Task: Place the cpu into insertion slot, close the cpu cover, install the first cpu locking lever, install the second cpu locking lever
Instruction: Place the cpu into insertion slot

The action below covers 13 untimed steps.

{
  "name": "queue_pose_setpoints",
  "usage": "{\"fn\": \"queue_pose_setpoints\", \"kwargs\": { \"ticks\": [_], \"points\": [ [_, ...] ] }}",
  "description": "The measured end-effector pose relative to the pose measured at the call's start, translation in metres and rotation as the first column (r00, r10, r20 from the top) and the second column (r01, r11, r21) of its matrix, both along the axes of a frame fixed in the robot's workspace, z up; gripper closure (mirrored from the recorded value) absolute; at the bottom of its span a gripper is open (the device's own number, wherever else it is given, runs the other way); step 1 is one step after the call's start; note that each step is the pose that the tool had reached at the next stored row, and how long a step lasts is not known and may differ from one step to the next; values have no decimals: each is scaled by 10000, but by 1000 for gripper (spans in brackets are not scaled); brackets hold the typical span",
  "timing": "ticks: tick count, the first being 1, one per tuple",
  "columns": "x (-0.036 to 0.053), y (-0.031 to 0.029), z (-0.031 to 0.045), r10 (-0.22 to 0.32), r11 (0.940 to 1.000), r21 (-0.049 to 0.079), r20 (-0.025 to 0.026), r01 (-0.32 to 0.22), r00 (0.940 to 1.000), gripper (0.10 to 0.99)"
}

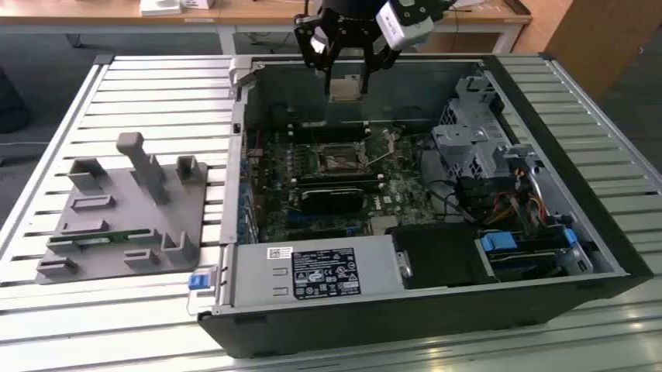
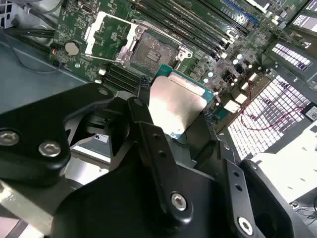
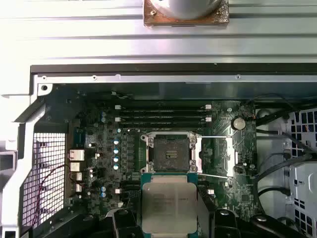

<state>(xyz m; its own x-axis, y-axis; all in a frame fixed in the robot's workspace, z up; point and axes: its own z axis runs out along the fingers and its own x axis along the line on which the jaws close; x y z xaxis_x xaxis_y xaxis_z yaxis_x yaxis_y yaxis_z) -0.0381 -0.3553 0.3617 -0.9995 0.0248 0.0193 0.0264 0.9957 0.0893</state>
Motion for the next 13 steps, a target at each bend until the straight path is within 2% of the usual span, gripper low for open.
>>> {"fn": "queue_pose_setpoints", "kwargs": {
  "ticks": [8,13],
  "points": [
    [0,0,0,-22,10000,0,0,22,10000,549],
    [0,0,-1,-437,9990,-5,0,437,9990,549]
  ]
}}
